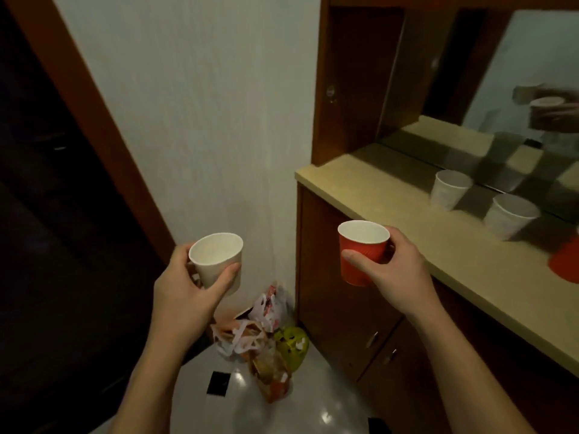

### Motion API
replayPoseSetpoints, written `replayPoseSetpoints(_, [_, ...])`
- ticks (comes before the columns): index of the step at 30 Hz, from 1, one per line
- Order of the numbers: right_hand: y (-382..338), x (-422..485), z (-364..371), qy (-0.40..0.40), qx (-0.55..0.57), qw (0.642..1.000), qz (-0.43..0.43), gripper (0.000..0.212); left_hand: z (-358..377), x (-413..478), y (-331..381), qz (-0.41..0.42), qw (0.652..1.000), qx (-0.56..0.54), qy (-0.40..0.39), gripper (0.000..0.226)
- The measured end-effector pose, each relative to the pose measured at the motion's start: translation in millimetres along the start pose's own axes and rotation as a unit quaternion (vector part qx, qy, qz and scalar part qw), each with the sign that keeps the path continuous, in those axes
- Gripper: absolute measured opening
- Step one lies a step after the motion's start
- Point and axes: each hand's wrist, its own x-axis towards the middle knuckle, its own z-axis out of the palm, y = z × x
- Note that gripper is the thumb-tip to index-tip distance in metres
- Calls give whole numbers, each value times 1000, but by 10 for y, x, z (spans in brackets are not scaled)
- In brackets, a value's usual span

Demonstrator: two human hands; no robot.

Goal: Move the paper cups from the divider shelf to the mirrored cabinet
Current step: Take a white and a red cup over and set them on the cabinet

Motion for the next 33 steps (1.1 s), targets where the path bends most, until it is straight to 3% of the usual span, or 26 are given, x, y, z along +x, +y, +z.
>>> replayPoseSetpoints(16, [612,1457,-333,138,8,989,54,76,2137,1829,430,89,980,-83,-160,63])
replayPoseSetpoints(25, [779,1964,-191,168,8,982,81,69,2859,2473,525,115,963,-102,-221,72])
replayPoseSetpoints(33, [820,2299,-79,220,25,967,130,70,3322,2936,466,136,948,-95,-270,66])
